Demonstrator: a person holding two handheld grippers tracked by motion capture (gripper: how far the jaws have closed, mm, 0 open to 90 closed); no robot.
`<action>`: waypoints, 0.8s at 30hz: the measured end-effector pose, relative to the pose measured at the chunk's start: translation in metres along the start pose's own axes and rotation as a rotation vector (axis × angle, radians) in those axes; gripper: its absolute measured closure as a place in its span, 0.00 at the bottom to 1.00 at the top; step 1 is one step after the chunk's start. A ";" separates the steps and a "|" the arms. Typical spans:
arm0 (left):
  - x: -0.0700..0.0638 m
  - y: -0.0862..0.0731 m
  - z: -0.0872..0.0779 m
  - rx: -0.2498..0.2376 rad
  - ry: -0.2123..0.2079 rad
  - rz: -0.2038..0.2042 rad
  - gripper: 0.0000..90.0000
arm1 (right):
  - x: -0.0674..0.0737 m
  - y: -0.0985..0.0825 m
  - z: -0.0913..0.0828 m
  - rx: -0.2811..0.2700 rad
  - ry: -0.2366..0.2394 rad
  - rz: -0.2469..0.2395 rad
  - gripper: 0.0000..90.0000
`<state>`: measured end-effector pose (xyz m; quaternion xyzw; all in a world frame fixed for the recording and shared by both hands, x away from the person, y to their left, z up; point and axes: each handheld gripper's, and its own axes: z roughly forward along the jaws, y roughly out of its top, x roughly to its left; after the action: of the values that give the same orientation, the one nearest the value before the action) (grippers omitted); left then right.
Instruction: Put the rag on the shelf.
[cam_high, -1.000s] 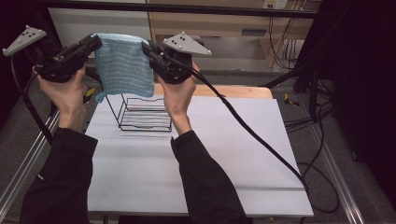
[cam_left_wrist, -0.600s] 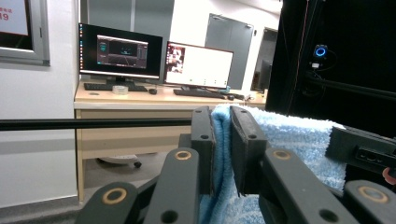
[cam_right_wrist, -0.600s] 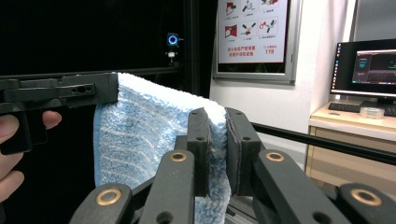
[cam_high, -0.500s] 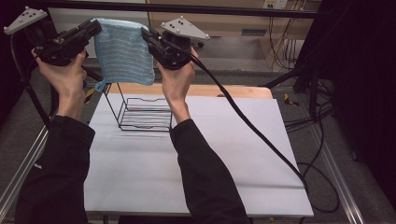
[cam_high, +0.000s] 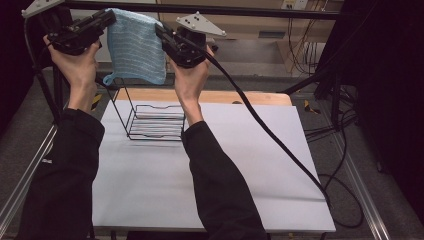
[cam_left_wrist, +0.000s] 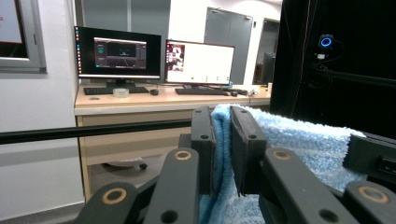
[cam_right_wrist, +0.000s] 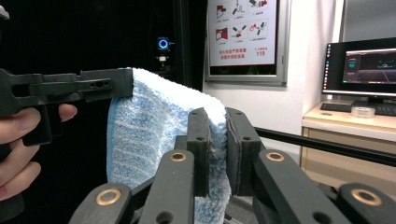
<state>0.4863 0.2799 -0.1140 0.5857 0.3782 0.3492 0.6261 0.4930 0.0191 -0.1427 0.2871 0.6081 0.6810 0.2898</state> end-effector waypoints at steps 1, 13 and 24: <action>0.001 0.000 0.002 0.000 0.001 0.003 0.89 | 0.000 0.000 0.001 0.002 -0.003 -0.002 0.91; 0.011 -0.016 0.013 0.012 0.002 0.011 0.89 | -0.006 -0.008 0.009 0.032 -0.021 -0.046 0.91; 0.019 -0.014 0.020 0.002 0.001 0.026 0.89 | -0.009 -0.016 0.018 0.025 -0.016 -0.052 0.91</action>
<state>0.5125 0.2862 -0.1283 0.5911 0.3714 0.3572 0.6206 0.5133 0.0255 -0.1574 0.2802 0.6215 0.6633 0.3087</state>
